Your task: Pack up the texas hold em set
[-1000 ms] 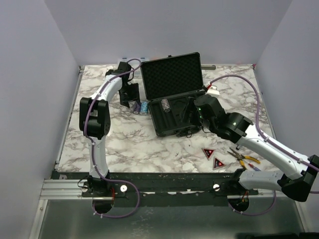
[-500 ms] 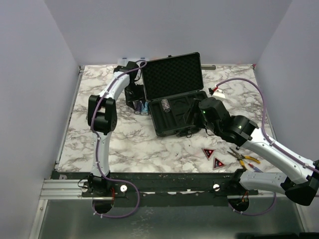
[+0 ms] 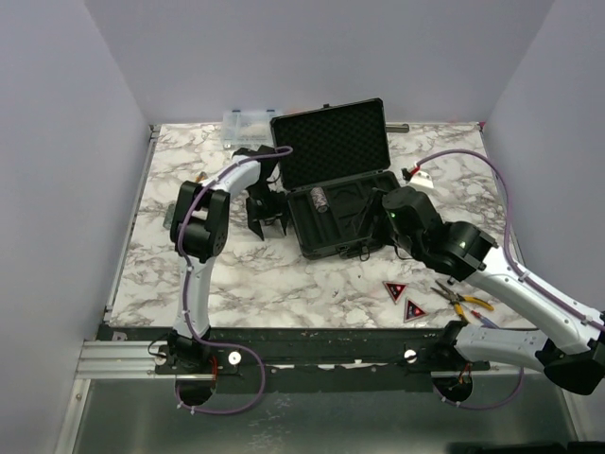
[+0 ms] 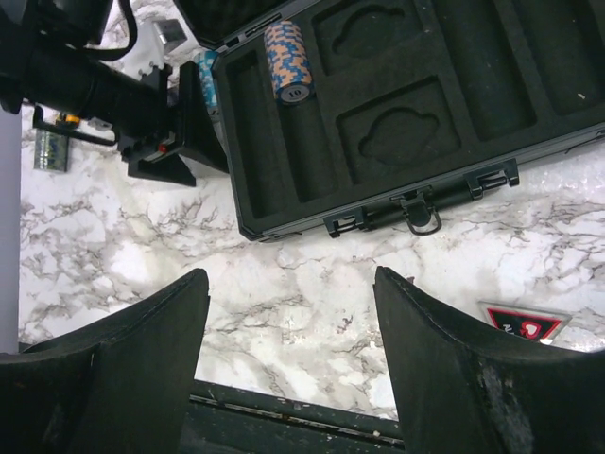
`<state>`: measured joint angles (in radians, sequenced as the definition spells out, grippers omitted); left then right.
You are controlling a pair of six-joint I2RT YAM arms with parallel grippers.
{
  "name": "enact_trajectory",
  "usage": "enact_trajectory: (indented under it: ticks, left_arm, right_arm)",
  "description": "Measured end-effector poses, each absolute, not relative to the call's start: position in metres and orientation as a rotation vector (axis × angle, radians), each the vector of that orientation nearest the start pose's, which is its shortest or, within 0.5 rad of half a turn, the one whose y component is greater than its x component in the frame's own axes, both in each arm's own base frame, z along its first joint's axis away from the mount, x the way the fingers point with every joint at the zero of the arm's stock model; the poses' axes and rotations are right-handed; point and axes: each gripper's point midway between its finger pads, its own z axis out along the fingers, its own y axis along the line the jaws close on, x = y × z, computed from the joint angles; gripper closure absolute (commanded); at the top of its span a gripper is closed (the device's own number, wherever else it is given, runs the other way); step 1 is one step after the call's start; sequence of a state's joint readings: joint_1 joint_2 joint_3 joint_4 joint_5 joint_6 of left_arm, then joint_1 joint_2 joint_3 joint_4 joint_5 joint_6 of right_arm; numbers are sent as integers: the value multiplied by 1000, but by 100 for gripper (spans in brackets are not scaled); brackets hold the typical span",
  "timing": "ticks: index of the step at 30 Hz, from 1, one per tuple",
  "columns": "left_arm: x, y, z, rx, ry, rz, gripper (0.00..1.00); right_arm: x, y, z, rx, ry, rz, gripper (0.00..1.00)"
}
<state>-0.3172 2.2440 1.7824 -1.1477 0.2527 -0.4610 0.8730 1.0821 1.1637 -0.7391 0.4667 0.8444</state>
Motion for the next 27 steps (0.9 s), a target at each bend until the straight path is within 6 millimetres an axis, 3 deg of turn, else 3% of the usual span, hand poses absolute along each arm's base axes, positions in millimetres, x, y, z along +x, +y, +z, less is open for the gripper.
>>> enact_trajectory:
  ticks: [4, 10, 12, 17, 21, 24, 27]
  left_arm:
    - [333, -171, 26, -311, 3213, -317, 37]
    - [334, -156, 29, -431, 3119, -246, 16]
    - [339, -151, 40, -452, 3066, -228, 11]
    - [371, -148, 77, -482, 2894, -241, 14]
    - [397, -146, 95, -542, 2796, -236, 20]
    - [411, -143, 99, -590, 2759, -218, 21]
    - [421, -140, 86, -633, 2760, -174, 28]
  right_arm:
    - [238, 202, 257, 232, 2171, 467, 26]
    - [238, 202, 257, 238, 2167, 469, 26]
    - [238, 202, 257, 237, 2167, 468, 26]
    - [240, 204, 257, 228, 2166, 466, 26]
    - [242, 206, 254, 221, 2172, 457, 26]
    - [242, 207, 253, 218, 2174, 454, 26]
    - [242, 207, 253, 218, 2174, 454, 26]
